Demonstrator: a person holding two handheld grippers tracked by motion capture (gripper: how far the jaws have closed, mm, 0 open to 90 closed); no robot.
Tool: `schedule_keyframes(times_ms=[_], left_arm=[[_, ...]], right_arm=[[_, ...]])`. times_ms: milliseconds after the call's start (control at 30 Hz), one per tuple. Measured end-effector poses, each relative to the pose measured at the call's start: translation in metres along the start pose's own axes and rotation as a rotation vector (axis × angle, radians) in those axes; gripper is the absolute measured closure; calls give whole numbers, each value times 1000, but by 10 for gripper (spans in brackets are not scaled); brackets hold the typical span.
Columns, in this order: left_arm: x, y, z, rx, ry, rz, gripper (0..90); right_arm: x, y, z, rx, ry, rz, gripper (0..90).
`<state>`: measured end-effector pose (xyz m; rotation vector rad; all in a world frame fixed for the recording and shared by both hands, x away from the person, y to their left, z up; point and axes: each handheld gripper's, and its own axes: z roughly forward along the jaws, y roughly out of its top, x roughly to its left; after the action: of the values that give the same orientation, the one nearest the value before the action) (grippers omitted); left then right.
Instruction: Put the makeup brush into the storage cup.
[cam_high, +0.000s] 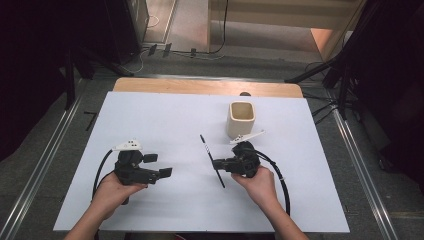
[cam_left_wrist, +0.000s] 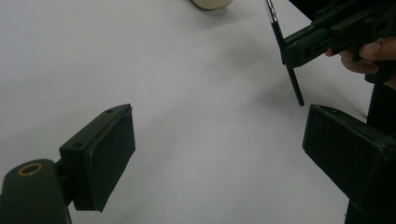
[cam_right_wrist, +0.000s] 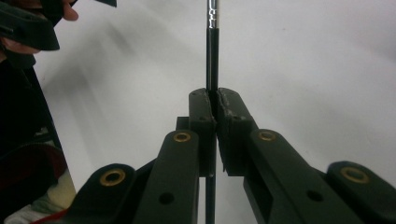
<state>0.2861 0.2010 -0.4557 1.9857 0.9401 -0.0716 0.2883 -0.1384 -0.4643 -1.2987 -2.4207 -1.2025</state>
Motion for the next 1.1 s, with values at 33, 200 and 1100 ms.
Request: schedule_keyframes(times_ms=[33, 200, 1100], left_arm=[[-1, 0, 1, 3, -4, 3, 95], [-6, 1, 6, 9, -10, 20, 96], [-30, 8, 37, -9, -17, -45, 96]], right_arm=[[0, 0, 1, -12, 1, -9, 868], [3, 2, 5, -34, 4, 10, 868], [29, 10, 15, -194, -56, 83, 868]])
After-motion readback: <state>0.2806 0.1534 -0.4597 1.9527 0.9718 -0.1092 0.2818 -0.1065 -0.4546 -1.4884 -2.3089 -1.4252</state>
